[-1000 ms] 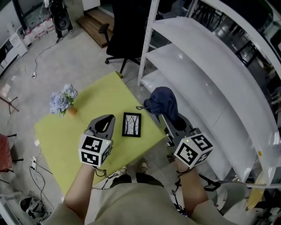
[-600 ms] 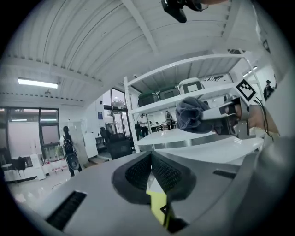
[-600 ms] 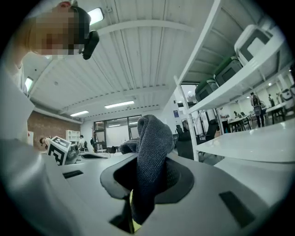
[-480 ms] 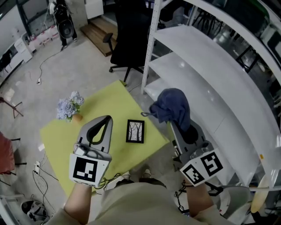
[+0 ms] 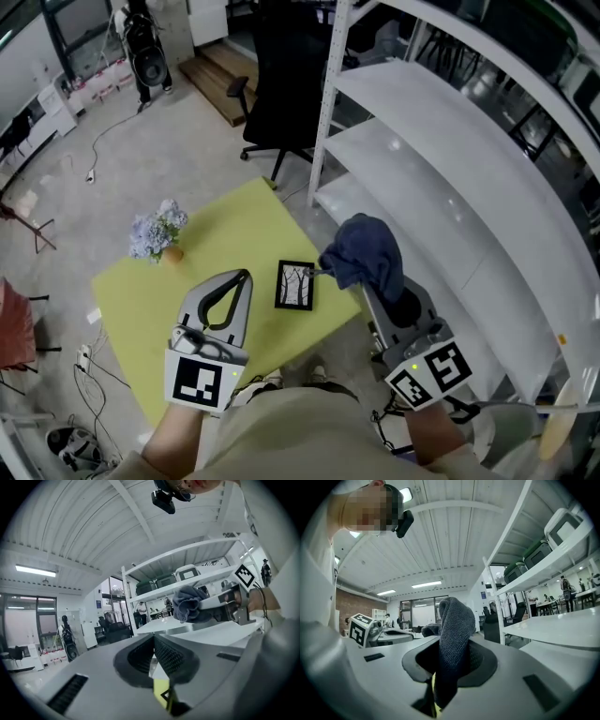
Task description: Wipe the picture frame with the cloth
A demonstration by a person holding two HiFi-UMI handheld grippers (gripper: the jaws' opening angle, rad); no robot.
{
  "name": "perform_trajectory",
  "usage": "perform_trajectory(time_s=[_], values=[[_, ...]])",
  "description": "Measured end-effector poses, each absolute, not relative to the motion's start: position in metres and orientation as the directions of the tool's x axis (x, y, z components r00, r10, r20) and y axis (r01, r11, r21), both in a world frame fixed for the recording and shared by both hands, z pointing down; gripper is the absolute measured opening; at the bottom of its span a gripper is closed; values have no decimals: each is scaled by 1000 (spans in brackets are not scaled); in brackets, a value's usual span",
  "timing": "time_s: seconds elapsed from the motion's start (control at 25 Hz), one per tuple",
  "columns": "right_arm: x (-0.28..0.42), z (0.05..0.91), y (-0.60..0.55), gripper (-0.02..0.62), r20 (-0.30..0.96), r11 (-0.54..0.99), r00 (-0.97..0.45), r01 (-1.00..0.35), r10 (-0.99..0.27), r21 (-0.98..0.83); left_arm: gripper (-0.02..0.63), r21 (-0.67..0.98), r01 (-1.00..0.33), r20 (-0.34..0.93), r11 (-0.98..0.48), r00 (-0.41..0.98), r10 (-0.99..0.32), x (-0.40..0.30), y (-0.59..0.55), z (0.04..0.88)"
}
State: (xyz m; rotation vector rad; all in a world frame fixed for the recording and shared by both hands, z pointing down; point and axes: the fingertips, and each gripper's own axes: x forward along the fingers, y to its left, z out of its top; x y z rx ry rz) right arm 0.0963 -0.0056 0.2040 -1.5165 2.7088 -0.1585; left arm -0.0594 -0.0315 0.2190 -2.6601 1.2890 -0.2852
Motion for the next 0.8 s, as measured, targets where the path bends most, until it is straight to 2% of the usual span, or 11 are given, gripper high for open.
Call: perform_trajectory(time_s=[0.8], values=[[101,231,-4,75,94,503,-505,-863,-858,-46,8,-212,-751,127,-625,613,-780,-52,-26,235]])
